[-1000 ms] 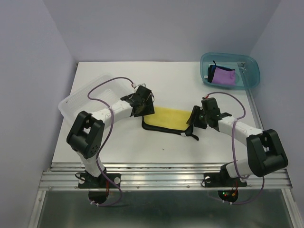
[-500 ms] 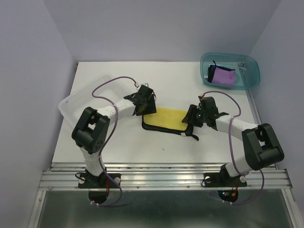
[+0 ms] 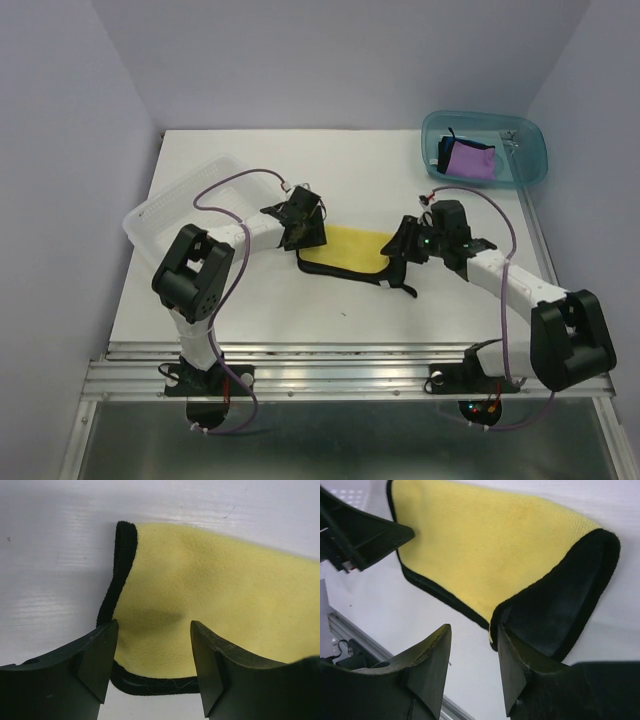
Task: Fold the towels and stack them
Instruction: Fold the towel
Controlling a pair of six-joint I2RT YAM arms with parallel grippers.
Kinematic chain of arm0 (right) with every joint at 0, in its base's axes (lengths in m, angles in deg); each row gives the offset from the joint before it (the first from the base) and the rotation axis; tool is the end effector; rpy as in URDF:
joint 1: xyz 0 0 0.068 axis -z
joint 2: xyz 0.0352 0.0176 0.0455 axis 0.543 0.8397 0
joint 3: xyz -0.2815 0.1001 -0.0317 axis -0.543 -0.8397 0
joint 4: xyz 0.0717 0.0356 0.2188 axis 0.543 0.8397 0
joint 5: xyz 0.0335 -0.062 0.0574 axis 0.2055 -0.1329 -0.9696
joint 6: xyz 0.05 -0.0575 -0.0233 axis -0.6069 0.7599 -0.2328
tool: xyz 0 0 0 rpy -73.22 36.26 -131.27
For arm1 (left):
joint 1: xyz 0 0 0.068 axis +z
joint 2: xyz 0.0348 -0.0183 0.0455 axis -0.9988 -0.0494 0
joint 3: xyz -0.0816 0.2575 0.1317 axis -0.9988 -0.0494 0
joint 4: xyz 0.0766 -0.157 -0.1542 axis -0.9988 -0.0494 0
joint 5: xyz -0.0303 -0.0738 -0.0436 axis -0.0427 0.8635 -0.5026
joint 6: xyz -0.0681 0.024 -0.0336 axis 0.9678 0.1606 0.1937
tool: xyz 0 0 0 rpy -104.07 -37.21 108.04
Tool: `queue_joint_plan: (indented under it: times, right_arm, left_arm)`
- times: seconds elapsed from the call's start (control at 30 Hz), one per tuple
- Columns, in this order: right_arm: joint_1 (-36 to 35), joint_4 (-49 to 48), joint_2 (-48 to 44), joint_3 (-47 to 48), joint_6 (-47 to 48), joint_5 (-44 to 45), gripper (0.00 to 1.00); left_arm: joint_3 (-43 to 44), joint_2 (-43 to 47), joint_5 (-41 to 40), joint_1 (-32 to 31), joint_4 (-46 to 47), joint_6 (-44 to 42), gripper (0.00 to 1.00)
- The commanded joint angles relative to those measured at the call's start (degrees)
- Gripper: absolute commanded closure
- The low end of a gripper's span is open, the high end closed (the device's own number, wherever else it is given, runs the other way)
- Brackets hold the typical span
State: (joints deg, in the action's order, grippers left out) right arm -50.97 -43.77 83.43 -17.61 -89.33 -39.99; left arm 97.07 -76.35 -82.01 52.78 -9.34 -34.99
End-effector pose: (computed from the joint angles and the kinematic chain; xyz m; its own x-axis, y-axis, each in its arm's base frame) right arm 0.2416 0.1060 0.2227 -0.8419 0.2468 -0.4799 -0.1156 0.7863 0.6070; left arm 0.3214 -0.2129 0.2045 -0.8001 -0.1254 -0.5867 0.0837 0.9450 -0.3161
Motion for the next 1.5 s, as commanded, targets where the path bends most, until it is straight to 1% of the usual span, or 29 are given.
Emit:
queue_joint_plan:
  times: [0.0, 0.13, 0.27, 0.3, 0.33, 0.47, 0.57, 0.6, 0.7, 0.8, 0.93, 1.03, 1.17, 1.33, 1.37, 1.43, 1.47]
  right_arm:
    - [-0.1, 3.4, -6.9, 0.9, 0.6, -2.4, 0.53]
    - [-0.1, 11.0, -8.5, 2.7, 1.7, 2.2, 0.53]
    - [0.0, 15.8, -8.1, 4.2, 2.7, 7.7, 0.52]
    - [0.0, 16.6, -7.9, 4.5, 3.1, 10.2, 0.52]
    - [-0.1, 17.3, -7.2, 5.0, 3.6, 11.3, 0.5]
    - [-0.1, 15.6, -3.7, 6.1, 3.9, 12.6, 0.48]
    - [-0.2, 15.9, 0.9, 8.1, 1.9, 20.2, 0.47]
    - [0.0, 15.9, 2.2, 8.6, 1.9, 21.4, 0.47]
    - [-0.1, 15.8, 6.2, 8.7, 1.1, 21.7, 0.47]
    - [-0.1, 12.8, 7.7, 7.6, 0.2, 21.0, 0.47]
    - [0.0, 10.4, 8.9, 7.3, 0.3, 19.8, 0.47]
    - [0.0, 10.1, 10.1, 7.0, 0.7, 19.0, 0.47]
    - [-0.1, 8.8, 10.0, 6.3, -0.1, 18.3, 0.47]
    - [-0.1, 8.7, 11.4, 6.2, -1.2, 19.6, 0.47]
    - [-0.1, 8.6, 11.9, 6.0, -1.4, 19.6, 0.48]
    - [-0.1, 8.7, 12.7, 5.8, -1.9, 20.1, 0.52]
    - [-0.1, 9.4, 13.1, 5.9, -2.1, 20.5, 0.57]
  left_arm:
    - [-1.4, 1.0, -1.4, 0.6, 0.5, 0.6, 0.29]
    - [-1.7, 1.0, -1.1, 0.6, 0.3, 0.7, 0.29]
    - [-1.6, 1.2, -1.5, 0.6, -0.4, 0.7, 0.29]
    - [-1.8, 1.3, -1.5, 0.6, -0.4, 0.8, 0.29]
    - [-1.9, 1.6, -2.0, 0.6, -0.5, 1.0, 0.29]
    - [-1.7, 1.5, -3.5, 0.6, -1.6, 1.7, 0.29]
    - [-1.2, 1.5, -4.7, 0.6, -3.2, 2.4, 0.29]
    - [-1.1, 1.6, -4.8, 0.6, -3.2, 2.4, 0.29]
    - [-0.8, 2.2, -5.2, 0.6, -3.4, 2.4, 0.29]
    - [-0.1, 2.4, -4.7, 0.6, -3.4, 2.1, 0.29]
    - [-0.2, 3.0, -4.1, 0.6, -3.3, 1.8, 0.29]
    - [-1.1, 3.9, -5.1, 0.7, -3.2, 2.0, 0.28]
    - [-2.4, 5.5, -4.6, 0.6, -2.8, 2.1, 0.28]
    - [-3.4, 6.3, -4.6, 0.7, -2.6, 2.3, 0.28]
    - [-3.5, 6.5, -4.5, 0.7, -2.5, 2.3, 0.28]
    - [-3.7, 6.9, -4.5, 0.6, -2.1, 2.4, 0.28]
    - [-3.7, 7.0, -4.5, 0.7, -2.1, 2.4, 0.28]
